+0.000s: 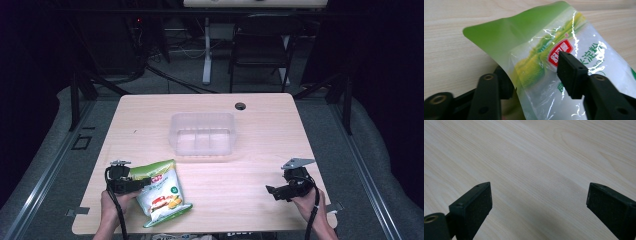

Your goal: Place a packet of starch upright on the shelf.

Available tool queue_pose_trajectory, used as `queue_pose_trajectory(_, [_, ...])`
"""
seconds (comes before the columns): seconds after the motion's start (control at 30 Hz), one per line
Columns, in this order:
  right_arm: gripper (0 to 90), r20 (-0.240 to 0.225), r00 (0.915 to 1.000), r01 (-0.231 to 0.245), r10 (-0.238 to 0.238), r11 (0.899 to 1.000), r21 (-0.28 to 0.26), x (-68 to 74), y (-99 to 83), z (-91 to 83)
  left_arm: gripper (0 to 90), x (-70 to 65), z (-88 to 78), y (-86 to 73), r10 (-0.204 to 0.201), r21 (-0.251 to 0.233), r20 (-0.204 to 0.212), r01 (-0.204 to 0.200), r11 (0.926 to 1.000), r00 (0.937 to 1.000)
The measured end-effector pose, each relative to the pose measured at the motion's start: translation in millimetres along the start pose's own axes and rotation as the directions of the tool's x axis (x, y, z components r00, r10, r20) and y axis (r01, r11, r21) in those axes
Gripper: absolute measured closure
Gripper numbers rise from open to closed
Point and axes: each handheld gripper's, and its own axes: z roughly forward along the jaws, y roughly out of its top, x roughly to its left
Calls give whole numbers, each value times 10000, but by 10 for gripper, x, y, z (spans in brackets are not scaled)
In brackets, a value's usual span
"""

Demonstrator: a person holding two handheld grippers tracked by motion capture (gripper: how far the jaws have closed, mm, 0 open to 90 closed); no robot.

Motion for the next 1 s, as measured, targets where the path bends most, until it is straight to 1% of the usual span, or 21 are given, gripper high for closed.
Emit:
queue_pose_trajectory(0.03, [59,-12,10000,10,-10,10000,-4,-2,1,8,536,-15,7,0,112,-36,-95,-112,9999,9999])
queue_pose_trajectory(0.07, [59,-60,10000,10,-10,10000,37,-9,0,16,559,-23,6,7,237,67,-91,-237,9997,9997])
queue_pose_trajectory(0.17, [60,-147,9998,-117,119,9999,101,-20,-12,32,625,-41,2,9,426,84,-185,-425,9991,9989])
queue_pose_trajectory(0.27, [61,-54,10000,-28,28,10000,45,-6,-8,8,673,-59,-11,-1,534,68,-208,-533,9986,9984])
queue_pose_trajectory(0.37, [63,-110,9999,58,-58,10000,19,4,3,11,708,-66,-15,-2,661,138,-210,-658,9977,9976])
queue_pose_trajectory(0.43, [63,-184,9998,-2,4,9999,102,-4,2,27,731,-70,-11,1,707,162,-198,-704,9974,9973])
queue_pose_trajectory(0.47, [63,-135,9999,-53,54,9999,105,-8,-3,36,739,-71,-12,3,748,185,-192,-745,9971,9970])
queue_pose_trajectory(0.53, [63,-216,9998,-51,55,9999,156,-15,-9,31,762,-73,-19,0,799,190,-135,-797,9966,9967])
queue_pose_trajectory(0.57, [64,-183,9998,-42,44,9999,119,-12,-11,23,776,-76,-24,-2,827,175,-138,-825,9964,9965])
queue_pose_trajectory(0.63, [65,-90,10000,4,-4,10000,38,0,-6,9,796,-82,-32,-5,915,187,-125,-912,9957,9957])
queue_pose_trajectory(0.67, [65,-106,9999,52,-51,10000,40,0,-3,9,805,-83,-33,-5,924,183,-121,-921,9956,9957])
queue_pose_trajectory(0.8, [66,-204,9998,-35,37,9999,100,-10,-6,38,841,-72,-35,-1,963,217,-16,-962,9951,9954])
queue_pose_trajectory(0.9, [67,-238,9997,-36,39,9999,150,-12,-13,28,850,-84,-37,-4,971,164,-69,-970,9951,9952])
queue_pose_trajectory(1.0, [68,-178,9998,-31,31,10000,25,1,-8,13,852,-95,-48,-8,1065,109,-111,-1063,9943,9943])
